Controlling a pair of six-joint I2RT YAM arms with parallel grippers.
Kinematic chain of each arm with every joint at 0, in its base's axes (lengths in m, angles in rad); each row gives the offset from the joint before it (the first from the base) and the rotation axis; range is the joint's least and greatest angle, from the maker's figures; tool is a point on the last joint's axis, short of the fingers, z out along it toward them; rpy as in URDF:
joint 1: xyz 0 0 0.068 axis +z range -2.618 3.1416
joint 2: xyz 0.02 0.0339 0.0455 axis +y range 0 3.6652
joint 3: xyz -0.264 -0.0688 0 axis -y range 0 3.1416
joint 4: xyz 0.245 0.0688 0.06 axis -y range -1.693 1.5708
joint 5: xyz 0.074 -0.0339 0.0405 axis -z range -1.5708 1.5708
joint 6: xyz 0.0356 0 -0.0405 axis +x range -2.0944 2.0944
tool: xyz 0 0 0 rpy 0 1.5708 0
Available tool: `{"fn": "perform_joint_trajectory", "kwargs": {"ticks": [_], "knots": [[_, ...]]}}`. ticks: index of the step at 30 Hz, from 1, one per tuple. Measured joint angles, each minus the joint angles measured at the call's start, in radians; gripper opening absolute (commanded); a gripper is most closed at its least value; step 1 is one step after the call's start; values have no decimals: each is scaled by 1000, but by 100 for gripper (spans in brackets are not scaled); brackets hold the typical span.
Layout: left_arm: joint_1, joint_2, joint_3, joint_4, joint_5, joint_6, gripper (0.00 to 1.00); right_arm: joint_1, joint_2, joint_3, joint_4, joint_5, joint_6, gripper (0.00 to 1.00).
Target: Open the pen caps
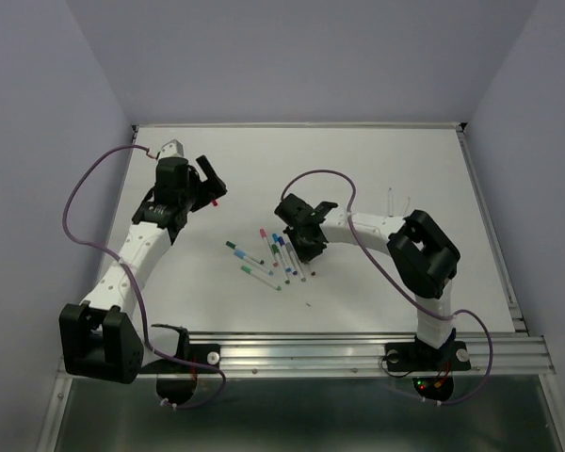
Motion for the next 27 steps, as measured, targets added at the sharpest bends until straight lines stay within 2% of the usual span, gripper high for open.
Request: {"fn": "perform_joint_trajectory", "kwargs": {"ticks": [2,8,13,16,21,24,27], "knots": [[0,-6,0,-2,-2,0,99,-2,6,10,-11,-2,-5,1],[0,-19,0,-5,-5,0,99,-5,-4,-3,4,18,-18,1],[0,-28,-1,-3,48,0,99,-16,-82,-98,87,21,-47,1],[0,-44,-18,36,113,0,99,-38,-172,-157,139,16,-63,1],[-12,-71,-98,178,324,-13,99,-87,-364,-215,256,-37,-81,1],[-51,-71,-121,242,394,-29,99,-110,-483,-257,349,-134,-84,1],[-129,-71,-122,300,433,-37,99,-111,-521,-276,409,-222,-85,1]]}}
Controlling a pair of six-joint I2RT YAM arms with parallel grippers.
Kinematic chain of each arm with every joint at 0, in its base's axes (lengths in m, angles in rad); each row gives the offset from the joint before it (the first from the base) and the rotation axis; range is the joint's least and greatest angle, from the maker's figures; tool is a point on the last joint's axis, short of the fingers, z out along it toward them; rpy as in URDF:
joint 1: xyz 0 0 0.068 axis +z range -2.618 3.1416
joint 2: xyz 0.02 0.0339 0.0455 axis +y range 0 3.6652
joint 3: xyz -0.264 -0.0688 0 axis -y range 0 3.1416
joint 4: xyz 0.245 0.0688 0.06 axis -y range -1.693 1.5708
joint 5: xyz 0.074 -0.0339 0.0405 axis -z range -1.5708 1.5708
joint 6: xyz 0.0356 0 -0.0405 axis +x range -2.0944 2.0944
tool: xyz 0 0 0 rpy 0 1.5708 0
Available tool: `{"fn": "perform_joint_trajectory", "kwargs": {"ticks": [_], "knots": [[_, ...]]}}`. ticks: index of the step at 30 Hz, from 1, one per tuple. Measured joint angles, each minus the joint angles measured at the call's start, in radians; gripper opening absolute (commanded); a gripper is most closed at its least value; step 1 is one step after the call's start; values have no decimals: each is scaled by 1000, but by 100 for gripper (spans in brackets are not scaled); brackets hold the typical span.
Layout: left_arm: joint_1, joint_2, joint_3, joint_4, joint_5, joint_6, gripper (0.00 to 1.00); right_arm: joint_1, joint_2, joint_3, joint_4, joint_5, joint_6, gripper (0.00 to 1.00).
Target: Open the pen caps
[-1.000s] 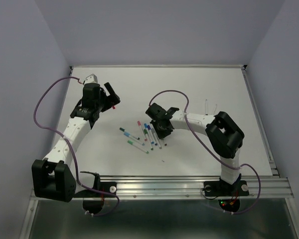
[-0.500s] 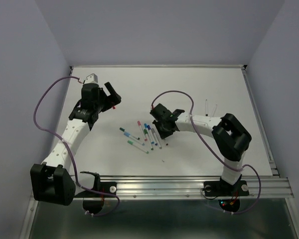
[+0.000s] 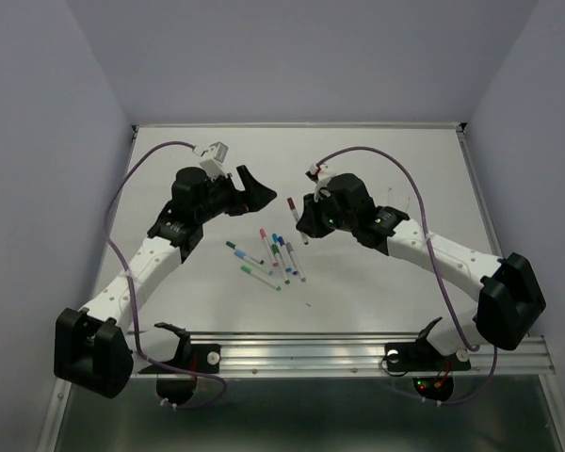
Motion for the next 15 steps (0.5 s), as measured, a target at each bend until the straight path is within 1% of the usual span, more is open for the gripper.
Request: {"fn": "perform_joint_trajectory", "kwargs": {"ticks": [3,7,11,14,15], "knots": [[-70,2,0,56,25,-11,99,2,-6,-16,36,-97,0,1],[-104,14,0,117,39,-32,98,2,-8,-28,62,-170,2,1],[-112,38,0,145,42,-46,93,2,-29,-33,94,-205,11,1],[-115,48,0,153,42,-54,88,1,-59,-46,133,-222,21,1],[-118,50,0,156,43,-56,84,0,-66,-47,141,-227,26,1]]}}
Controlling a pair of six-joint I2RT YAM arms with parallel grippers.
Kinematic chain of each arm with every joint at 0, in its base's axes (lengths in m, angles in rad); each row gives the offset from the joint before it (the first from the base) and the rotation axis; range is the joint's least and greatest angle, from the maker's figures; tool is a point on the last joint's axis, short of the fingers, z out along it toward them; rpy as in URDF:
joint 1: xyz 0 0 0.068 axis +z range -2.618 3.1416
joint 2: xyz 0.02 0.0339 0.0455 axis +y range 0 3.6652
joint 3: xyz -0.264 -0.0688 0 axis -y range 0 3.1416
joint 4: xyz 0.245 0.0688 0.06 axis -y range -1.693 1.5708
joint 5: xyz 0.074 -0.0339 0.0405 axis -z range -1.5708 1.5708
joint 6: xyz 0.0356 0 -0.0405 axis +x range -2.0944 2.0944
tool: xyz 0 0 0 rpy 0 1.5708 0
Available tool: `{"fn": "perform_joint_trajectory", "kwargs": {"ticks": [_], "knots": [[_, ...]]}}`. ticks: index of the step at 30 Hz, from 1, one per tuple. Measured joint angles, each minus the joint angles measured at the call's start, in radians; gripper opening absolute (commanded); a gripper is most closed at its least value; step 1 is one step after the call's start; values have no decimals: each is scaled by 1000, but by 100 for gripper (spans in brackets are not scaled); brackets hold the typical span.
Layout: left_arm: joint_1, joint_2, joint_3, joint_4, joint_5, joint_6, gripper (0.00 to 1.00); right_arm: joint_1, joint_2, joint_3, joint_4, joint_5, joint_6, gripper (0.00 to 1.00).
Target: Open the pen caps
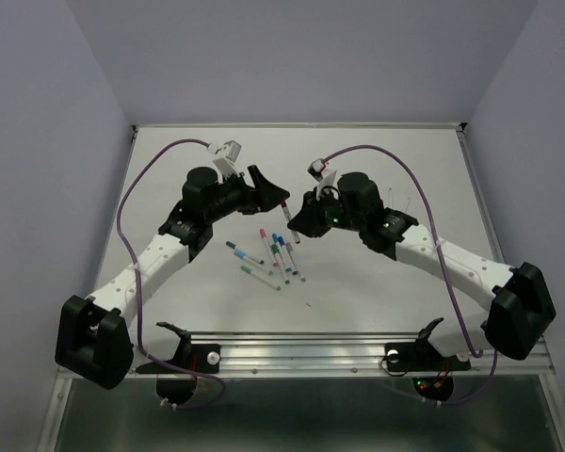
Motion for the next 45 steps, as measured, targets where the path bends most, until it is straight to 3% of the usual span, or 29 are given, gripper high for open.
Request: {"fn": "perform_joint_trajectory", "kwargs": {"ticks": [6,10,16,22,30,35,45], "knots": [[-19,10,0,25,13,-12,78,0,-15,0,53,-18,17,1],[-28,14,0,35,14,-17,68,0,-13,0,58,-24,20,1],[-35,40,1,46,14,-23,52,0,12,5,68,-25,27,1],[-41,44,1,48,13,-25,26,0,30,31,69,-26,28,1],[-47,45,7,27,-6,-20,5,-19,79,53,74,-119,11,1],[-48,56,7,-34,-40,-14,0,-32,132,61,66,-203,-38,1],[-92,156,111,-248,-126,-34,0,4,91,-88,174,-155,-76,1]]}}
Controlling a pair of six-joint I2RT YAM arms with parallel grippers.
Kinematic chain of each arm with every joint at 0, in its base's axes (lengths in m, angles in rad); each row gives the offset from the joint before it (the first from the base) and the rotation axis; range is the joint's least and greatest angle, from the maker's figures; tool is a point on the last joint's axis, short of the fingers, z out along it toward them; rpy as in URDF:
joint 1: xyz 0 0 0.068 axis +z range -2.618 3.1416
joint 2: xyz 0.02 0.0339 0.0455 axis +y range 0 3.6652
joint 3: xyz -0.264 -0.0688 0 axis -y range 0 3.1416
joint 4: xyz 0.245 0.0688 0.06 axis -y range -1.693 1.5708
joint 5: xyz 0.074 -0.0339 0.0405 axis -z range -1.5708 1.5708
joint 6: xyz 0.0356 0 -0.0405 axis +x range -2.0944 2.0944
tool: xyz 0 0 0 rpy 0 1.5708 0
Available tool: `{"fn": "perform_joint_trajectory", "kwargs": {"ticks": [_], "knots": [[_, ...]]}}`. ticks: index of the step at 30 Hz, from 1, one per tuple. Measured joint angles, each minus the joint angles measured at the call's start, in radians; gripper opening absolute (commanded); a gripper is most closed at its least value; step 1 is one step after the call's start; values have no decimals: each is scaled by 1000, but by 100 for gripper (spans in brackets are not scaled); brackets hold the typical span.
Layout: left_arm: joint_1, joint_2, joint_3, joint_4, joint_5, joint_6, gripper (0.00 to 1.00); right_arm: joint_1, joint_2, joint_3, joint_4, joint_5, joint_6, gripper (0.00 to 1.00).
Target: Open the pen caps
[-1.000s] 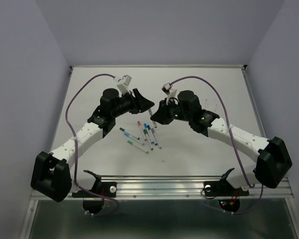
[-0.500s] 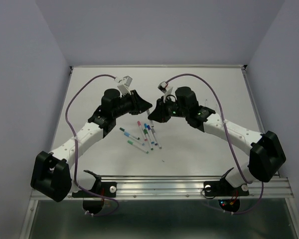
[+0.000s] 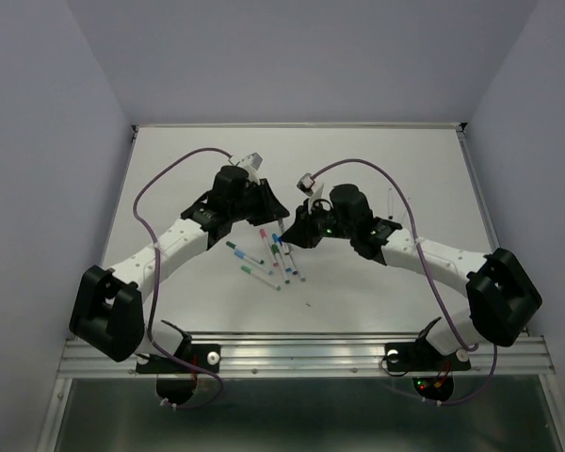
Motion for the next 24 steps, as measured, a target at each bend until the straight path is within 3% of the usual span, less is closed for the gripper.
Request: {"fn": "perform_joint_trajectory", "kwargs": {"ticks": [6,11,15,17,19,24], "knots": [[-10,11,12,-63,-120,-38,0,28,-19,-103,146,-12,69,1],[40,31,82,147,-318,-90,0,164,-34,-191,74,-204,125,1],[47,25,98,279,-321,-114,0,180,-34,-201,31,-182,152,1],[45,25,97,298,-302,-121,0,172,-35,-195,12,-143,159,10],[45,24,92,304,-286,-124,0,167,-48,-176,-29,-57,161,29],[41,3,58,303,-257,-126,0,153,-160,-135,-93,169,143,41]]}}
